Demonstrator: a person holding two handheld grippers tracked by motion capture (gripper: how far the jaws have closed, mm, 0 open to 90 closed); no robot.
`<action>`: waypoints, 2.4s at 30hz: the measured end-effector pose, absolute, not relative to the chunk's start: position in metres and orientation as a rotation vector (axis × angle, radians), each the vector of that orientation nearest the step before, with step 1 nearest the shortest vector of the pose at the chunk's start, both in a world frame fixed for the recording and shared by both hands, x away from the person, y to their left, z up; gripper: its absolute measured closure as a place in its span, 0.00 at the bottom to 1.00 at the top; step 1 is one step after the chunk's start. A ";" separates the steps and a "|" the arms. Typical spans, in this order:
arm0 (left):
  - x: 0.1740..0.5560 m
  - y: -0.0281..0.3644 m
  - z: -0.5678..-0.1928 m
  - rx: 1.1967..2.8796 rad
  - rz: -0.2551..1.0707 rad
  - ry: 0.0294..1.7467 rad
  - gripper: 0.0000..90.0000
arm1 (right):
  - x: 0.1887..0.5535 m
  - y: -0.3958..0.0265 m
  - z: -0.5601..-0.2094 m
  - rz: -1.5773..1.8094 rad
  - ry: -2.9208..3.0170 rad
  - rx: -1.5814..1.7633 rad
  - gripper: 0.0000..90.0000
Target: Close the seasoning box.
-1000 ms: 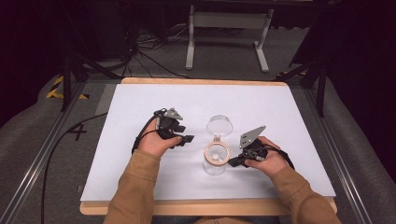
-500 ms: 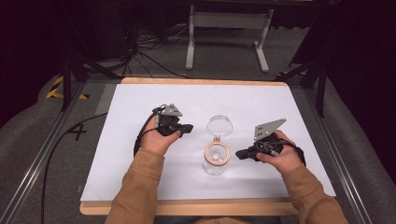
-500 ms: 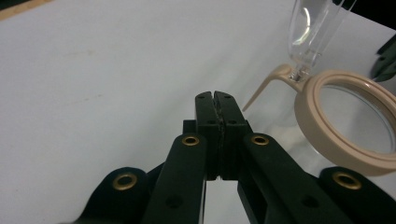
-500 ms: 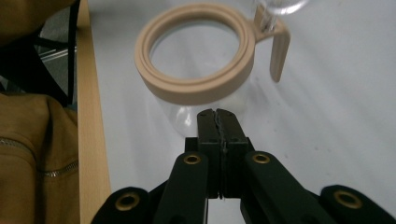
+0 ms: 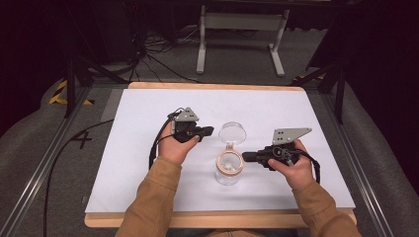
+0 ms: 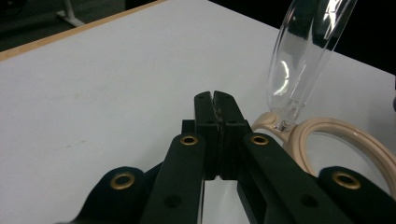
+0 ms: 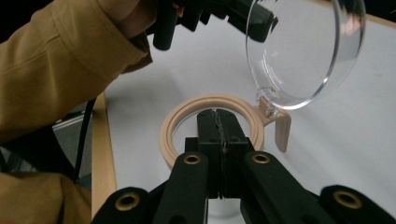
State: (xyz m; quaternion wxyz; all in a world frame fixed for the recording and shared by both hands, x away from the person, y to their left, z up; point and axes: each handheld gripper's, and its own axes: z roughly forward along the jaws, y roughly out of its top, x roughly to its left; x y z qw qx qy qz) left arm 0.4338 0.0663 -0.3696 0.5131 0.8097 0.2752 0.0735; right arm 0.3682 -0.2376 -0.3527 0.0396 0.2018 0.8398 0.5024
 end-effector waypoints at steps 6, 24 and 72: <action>0.432 0.060 -0.367 1.956 0.185 0.621 0.99 | 0.369 -0.233 -0.359 1.599 2.530 0.642 1.00; 0.432 0.053 -0.369 1.935 0.182 0.573 0.98 | 0.368 -0.226 -0.359 1.630 2.503 0.649 1.00; 0.418 0.085 -0.349 2.081 0.123 0.644 0.93 | 0.359 -0.223 -0.347 1.508 2.672 0.643 1.00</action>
